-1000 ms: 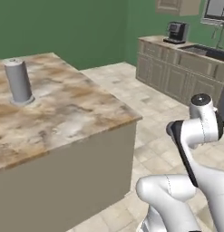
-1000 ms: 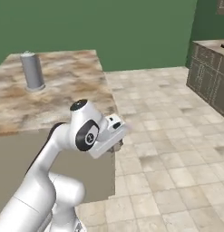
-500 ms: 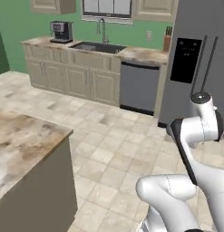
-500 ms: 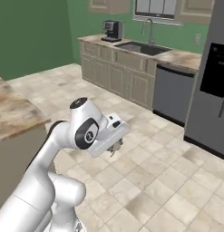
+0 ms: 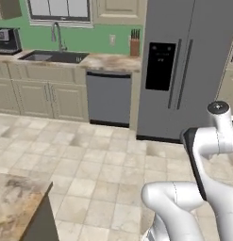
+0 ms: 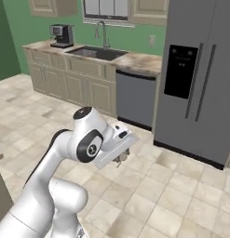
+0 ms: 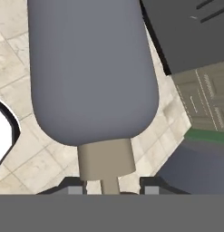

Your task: Restock the sink supplies by placing the sponge and soap dispenser on the counter and next to the sink. Make sure the soap dispenser is upright.

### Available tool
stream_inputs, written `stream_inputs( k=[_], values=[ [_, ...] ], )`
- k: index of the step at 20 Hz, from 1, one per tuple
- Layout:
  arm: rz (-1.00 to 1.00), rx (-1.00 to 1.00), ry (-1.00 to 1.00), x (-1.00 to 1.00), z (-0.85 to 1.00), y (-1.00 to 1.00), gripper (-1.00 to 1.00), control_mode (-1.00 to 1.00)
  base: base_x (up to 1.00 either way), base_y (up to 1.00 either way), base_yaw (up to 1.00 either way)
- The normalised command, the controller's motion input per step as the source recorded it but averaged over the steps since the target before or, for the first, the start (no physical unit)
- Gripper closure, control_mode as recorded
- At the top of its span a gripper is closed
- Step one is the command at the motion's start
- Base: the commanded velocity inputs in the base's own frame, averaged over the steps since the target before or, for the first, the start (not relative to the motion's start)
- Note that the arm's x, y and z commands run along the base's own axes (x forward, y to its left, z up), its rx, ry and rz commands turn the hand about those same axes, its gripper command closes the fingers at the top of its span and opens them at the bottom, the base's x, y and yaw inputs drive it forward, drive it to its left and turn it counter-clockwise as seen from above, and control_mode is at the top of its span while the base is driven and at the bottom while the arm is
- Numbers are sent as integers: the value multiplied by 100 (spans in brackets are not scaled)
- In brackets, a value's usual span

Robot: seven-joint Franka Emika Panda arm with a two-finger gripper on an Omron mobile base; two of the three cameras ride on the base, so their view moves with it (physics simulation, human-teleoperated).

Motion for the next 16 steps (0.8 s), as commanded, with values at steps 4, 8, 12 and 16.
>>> stream_inputs(
  k=[4, 8, 12, 16],
  values=[
    [0, 0, 0, 0, 0, 0, 100, 100, 100, 1, -7],
    [0, 0, 0, 0, 0, 0, 100, 100, 100, 0, 0],
    [0, 0, 0, 0, 0, 0, 100, 100, 100, 22, 0],
    [0, 0, 0, 0, 0, 0, 100, 100, 100, 64, 0]
  ],
)
